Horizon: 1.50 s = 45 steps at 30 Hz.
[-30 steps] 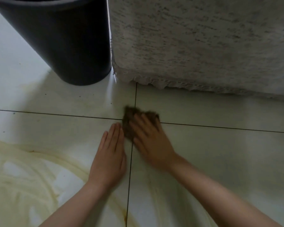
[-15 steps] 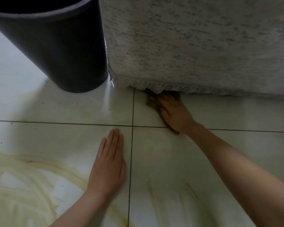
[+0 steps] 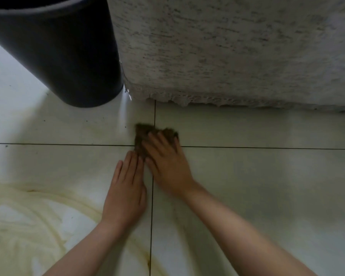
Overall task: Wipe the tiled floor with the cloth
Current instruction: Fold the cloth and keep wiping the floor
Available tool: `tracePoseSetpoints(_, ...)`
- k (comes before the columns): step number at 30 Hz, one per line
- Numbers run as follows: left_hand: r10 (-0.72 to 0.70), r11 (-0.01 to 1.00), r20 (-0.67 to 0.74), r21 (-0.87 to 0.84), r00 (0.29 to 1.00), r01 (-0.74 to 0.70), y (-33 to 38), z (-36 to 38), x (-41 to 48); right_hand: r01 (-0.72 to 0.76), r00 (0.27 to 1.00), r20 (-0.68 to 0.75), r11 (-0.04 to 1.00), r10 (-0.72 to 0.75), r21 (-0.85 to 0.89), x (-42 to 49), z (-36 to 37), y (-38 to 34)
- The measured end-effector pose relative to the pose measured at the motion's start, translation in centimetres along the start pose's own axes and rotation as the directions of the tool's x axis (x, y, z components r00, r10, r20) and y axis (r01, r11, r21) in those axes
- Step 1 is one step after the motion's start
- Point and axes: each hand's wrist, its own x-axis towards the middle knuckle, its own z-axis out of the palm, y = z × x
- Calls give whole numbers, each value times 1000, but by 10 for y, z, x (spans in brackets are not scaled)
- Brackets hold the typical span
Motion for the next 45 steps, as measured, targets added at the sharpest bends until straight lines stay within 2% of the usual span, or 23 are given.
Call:
tracePoseSetpoints(2, -16, 1000, 3, -15, 1000, 16, 0, 0, 0, 43, 999, -24, 999, -43, 10, -49, 6, -8)
tracePoseSetpoints(4, -22, 999, 9, -24, 1000, 22, -2, 2, -1, 77, 996, 45, 996, -75, -44, -105, 6, -3)
tracePoseSetpoints(6, -10, 1000, 12, -19, 1000, 10, -3, 3, -2, 228, 964, 149, 973, -220, -36, -149, 2, 11)
tracePoseSetpoints(9, -10, 999, 10, -37, 1000, 10, -3, 3, -2, 428, 884, 250, 900, -396, -88, -147, -17, 57)
tracePoseSetpoints(10, -10, 999, 9, -48, 1000, 10, -2, 4, -2, 387, 911, 210, 911, -354, -141, -131, -24, 74)
tracePoseSetpoints(11, -10, 998, 5, -55, 1000, 11, -2, 4, -2, 264, 960, 147, 947, -239, -183, -113, -30, 88)
tracePoseSetpoints(13, -15, 998, -7, -56, 1000, 15, -2, 6, -2, -97, 995, -15, 977, 96, -190, -78, -36, 102)
tracePoseSetpoints(15, -10, 999, -18, -52, 1000, 9, -3, 7, -2, -401, 911, -167, 904, 376, -149, -56, -26, 91)
tracePoseSetpoints(17, -8, 999, -19, -52, 1000, 7, -3, 8, -2, -510, 849, -222, 853, 479, -112, -55, -8, 56)
tracePoseSetpoints(19, -7, 999, -23, -47, 1000, 6, -3, 8, -3, -384, 912, -197, 917, 359, -110, -82, 13, 11)
tracePoseSetpoints(22, -1, 999, 6, -51, 1000, 1, -2, 6, -4, -8, 1000, 8, 996, 9, -92, -155, 27, -37)
tracePoseSetpoints(25, -3, 998, -4, -60, 1000, 3, -2, 3, -6, 327, 937, 164, 940, -308, -98, -175, 14, -12)
tracePoseSetpoints(26, -2, 998, -9, -67, 1000, 1, -2, 2, -6, 371, 919, 181, 922, -349, -108, -168, 8, 4)
tracePoseSetpoints(27, 2, 998, -9, -69, 1000, -3, -1, 2, -5, 350, 929, 173, 930, -328, -115, -156, 1, 19)
tracePoseSetpoints(30, -4, 997, -18, -77, 1000, 3, 0, 3, -5, -7, 1000, 21, 991, 9, -131, -107, -17, 58)
tracePoseSetpoints(33, -9, 996, -28, -91, 1000, 6, 0, 4, -4, -383, 920, -128, 917, 369, -108, -73, -15, 57)
tracePoseSetpoints(35, 0, 996, -28, -85, 1000, -2, -2, 5, -4, -486, 864, -193, 870, 465, -84, -80, 4, 27)
tracePoseSetpoints(37, -2, 997, -23, -77, 1000, 0, -2, 4, -4, -357, 927, -161, 929, 340, -95, -119, 23, -14)
tracePoseSetpoints(39, -8, 996, -8, -85, 1000, 7, 0, 3, -4, -79, 997, 18, 993, 81, -92, -167, 28, -39)
tracePoseSetpoints(41, -10, 996, -8, -88, 1000, 9, 0, 0, -5, 180, 975, 156, 976, -160, -123, -187, 16, -18)
tracePoseSetpoints(42, -8, 996, -9, -86, 1000, 8, 1, -1, -6, 237, 961, 179, 961, -211, -143, -185, 6, 3)
tracePoseSetpoints(43, -5, 996, -9, -86, 1000, 5, 2, -1, -6, 214, 969, 161, 965, -189, -154, -181, -3, 25)
tracePoseSetpoints(45, -4, 996, -18, -86, 1000, 2, 2, -1, -5, -15, 999, 33, 987, 20, -158, -164, -21, 67)
